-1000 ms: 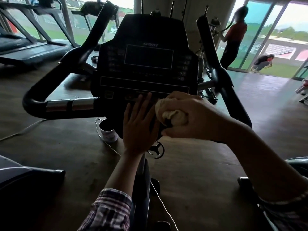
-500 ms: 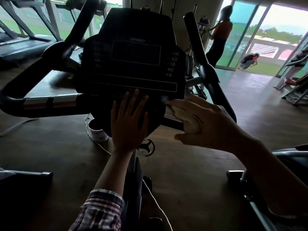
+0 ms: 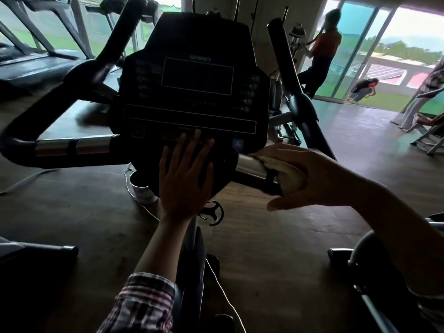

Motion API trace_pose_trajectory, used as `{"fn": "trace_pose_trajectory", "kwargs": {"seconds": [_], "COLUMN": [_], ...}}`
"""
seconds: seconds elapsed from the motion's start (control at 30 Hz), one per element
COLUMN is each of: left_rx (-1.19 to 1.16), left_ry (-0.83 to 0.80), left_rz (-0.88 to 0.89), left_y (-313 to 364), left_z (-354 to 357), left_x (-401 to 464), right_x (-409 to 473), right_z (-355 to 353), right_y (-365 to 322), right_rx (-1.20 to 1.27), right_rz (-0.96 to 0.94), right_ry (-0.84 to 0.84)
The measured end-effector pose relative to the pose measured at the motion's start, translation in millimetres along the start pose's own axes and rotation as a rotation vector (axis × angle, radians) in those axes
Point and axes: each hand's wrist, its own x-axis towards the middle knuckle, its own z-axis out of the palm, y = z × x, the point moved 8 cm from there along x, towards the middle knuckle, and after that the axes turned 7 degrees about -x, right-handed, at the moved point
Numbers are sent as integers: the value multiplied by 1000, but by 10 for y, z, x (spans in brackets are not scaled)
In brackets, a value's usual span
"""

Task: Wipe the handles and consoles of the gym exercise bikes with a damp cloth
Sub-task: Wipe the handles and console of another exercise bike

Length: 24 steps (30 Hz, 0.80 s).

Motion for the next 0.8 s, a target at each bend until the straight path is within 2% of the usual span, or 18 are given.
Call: {"fn": "trace_pose_trajectory", "kwargs": {"seconds": [0.2, 0.3, 0.4, 0.67, 0.8], "left_rx": [5, 5, 16, 32, 123], "left_ry": [6, -6, -6, 27, -69], "left_rz": [18, 14, -5, -152, -150], "left_y": [4, 17, 25, 209, 307], "left_z": [26, 11, 16, 73, 176], "left_x": [-10, -23, -33, -50, -151], "right_x": [337, 108, -135, 1, -213], "right_z": [87, 31, -43, -32, -130], "right_y": [-273, -115, 36, -30, 116], "right_rx": [64, -78, -97, -13, -8], "right_rz": [-37, -79, -71, -72, -100], "right_ry": [-40, 8, 50, 59, 76]}}
